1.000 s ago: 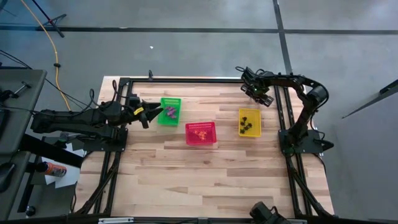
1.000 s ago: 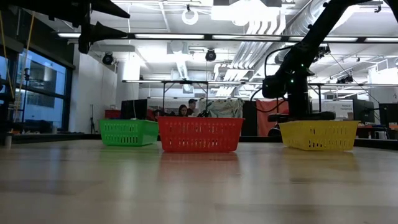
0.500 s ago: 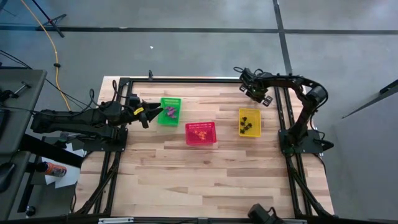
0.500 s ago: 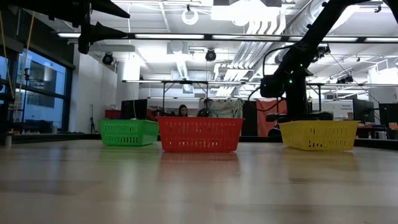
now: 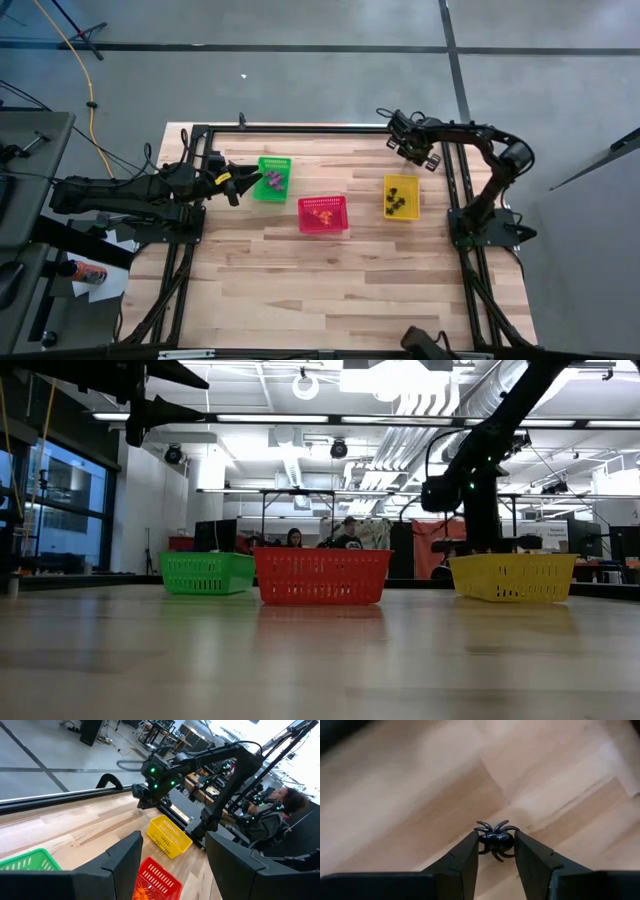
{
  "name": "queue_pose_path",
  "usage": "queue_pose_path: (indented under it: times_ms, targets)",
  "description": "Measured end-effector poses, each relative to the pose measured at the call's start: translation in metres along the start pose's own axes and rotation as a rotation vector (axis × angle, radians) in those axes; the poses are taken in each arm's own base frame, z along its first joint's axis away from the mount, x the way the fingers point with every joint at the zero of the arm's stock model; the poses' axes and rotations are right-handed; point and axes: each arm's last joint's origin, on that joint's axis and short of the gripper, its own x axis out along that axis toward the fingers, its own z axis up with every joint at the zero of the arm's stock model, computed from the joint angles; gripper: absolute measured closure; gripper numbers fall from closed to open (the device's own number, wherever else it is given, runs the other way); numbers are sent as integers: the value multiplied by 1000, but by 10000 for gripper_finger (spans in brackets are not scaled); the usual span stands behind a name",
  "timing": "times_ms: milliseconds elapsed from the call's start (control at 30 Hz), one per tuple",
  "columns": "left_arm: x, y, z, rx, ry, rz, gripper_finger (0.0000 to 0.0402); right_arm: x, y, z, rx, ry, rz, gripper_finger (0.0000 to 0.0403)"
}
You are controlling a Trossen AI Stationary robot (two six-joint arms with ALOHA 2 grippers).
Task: Sort Halloween decoration
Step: Put the black spider toy into the yellow bin
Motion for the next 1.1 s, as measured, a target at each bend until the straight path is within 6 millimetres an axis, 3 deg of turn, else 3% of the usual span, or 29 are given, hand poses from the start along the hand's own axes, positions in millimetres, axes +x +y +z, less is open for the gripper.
queue_pose_path:
  times_ms: [333, 700, 1100]
  targets:
    - [0, 0, 0, 8, 0, 0, 195, -34, -4, 10, 19, -84, 126, 286]
    - [0, 1, 0, 38, -16, 25, 195, -91, -18, 21, -59, -214, 350, 286]
    - [0, 1, 0, 55, -8, 25, 195, -180, -49, 25, -589, -402, 904, 285]
